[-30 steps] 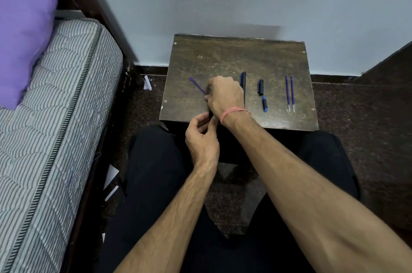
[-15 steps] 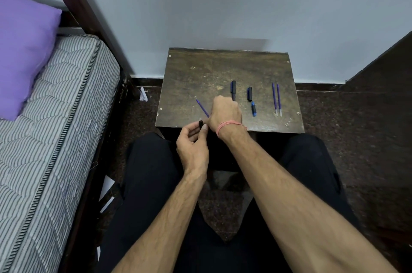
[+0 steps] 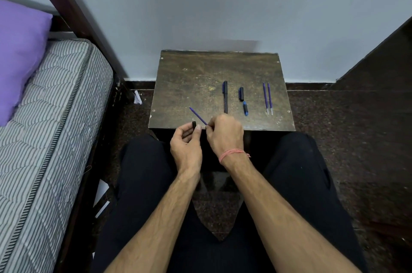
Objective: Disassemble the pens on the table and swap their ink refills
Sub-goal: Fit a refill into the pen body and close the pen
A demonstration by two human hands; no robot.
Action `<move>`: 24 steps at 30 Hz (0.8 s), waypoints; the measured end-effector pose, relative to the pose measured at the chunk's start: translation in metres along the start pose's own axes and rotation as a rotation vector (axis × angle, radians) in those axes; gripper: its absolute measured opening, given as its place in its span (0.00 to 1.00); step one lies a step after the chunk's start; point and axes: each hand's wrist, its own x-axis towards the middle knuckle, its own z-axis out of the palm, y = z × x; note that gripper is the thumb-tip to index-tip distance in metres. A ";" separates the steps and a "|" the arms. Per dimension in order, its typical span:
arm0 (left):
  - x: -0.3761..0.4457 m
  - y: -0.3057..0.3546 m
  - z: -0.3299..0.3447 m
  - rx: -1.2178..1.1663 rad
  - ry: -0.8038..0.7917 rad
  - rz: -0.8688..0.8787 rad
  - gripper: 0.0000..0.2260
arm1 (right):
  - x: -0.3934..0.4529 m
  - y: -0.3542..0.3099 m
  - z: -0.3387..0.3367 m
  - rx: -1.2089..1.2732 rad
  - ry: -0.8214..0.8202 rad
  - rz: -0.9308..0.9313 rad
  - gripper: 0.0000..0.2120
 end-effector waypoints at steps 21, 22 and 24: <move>-0.018 -0.009 0.016 0.147 -0.300 0.064 0.09 | 0.000 0.075 -0.044 1.628 -0.331 0.412 0.11; -0.019 -0.010 0.017 0.156 -0.313 0.067 0.09 | 0.000 0.076 -0.044 1.634 -0.302 0.405 0.09; -0.022 -0.011 0.019 0.164 -0.343 0.077 0.09 | -0.001 0.076 -0.043 1.619 -0.254 0.372 0.07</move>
